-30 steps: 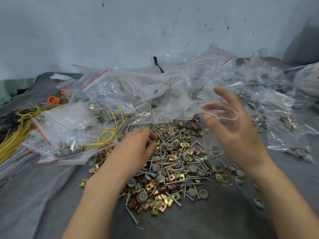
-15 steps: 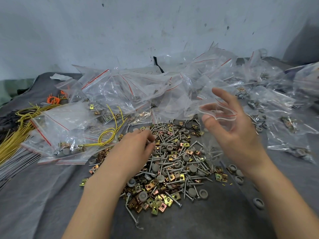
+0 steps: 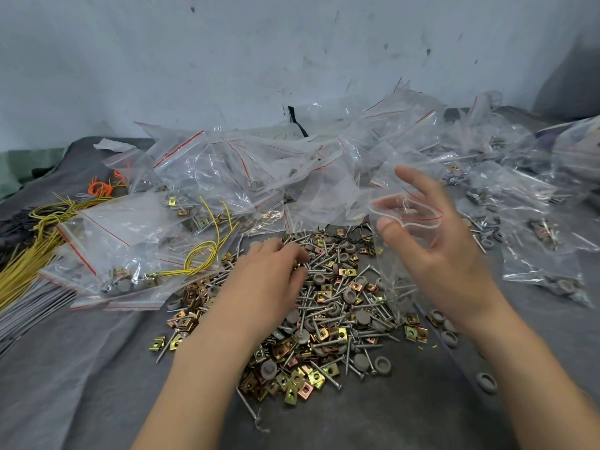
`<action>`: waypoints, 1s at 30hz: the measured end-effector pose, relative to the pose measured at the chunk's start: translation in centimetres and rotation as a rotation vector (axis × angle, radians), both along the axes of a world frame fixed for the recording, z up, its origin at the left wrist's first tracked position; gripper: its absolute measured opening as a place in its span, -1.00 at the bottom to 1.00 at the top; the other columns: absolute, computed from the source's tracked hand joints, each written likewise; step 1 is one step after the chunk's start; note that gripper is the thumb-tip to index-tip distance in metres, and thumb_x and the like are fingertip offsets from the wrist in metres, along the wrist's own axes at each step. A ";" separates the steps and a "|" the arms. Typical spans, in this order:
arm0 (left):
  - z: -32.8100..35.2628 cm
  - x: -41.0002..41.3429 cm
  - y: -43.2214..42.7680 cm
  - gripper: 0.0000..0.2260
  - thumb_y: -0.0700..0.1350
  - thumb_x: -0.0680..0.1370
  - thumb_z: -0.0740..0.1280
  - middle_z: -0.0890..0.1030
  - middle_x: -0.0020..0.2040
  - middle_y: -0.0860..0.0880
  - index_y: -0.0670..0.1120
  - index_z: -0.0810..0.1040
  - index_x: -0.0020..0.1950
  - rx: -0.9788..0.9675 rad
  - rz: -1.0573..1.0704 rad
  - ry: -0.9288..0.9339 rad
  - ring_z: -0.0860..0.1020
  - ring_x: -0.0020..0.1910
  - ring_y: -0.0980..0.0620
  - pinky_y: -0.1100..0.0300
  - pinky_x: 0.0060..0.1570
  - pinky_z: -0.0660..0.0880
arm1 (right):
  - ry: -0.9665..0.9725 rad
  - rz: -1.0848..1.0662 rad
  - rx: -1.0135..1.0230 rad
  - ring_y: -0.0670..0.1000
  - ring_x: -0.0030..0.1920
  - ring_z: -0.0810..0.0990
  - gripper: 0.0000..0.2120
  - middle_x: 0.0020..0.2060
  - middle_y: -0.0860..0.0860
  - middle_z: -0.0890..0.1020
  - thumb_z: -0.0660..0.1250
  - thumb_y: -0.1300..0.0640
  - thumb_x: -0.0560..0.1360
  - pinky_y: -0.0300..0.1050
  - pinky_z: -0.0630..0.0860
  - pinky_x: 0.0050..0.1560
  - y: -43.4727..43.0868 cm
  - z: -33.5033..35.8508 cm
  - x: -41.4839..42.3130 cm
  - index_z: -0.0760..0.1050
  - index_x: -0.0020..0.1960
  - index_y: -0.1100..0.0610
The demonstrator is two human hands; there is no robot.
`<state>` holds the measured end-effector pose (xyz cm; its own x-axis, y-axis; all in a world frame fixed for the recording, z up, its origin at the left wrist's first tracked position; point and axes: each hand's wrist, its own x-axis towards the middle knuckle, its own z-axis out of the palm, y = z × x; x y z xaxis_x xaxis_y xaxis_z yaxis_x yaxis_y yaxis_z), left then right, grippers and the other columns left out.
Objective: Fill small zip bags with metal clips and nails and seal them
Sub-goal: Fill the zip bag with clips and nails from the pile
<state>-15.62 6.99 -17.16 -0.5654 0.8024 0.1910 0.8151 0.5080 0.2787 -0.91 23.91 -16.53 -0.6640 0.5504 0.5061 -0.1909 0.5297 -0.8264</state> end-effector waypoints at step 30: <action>-1.3 3.5 2.6 -0.73 -0.17 0.62 0.25 0.50 0.23 -0.01 0.00 0.44 0.32 -0.290 -0.035 0.142 0.43 0.28 -0.06 -0.07 0.33 0.25 | -0.006 -0.009 0.011 -0.23 0.14 0.58 -0.51 0.07 -0.22 0.63 0.41 0.08 0.57 -0.46 0.43 0.07 0.2 -0.1 0.1 0.36 0.43 -0.14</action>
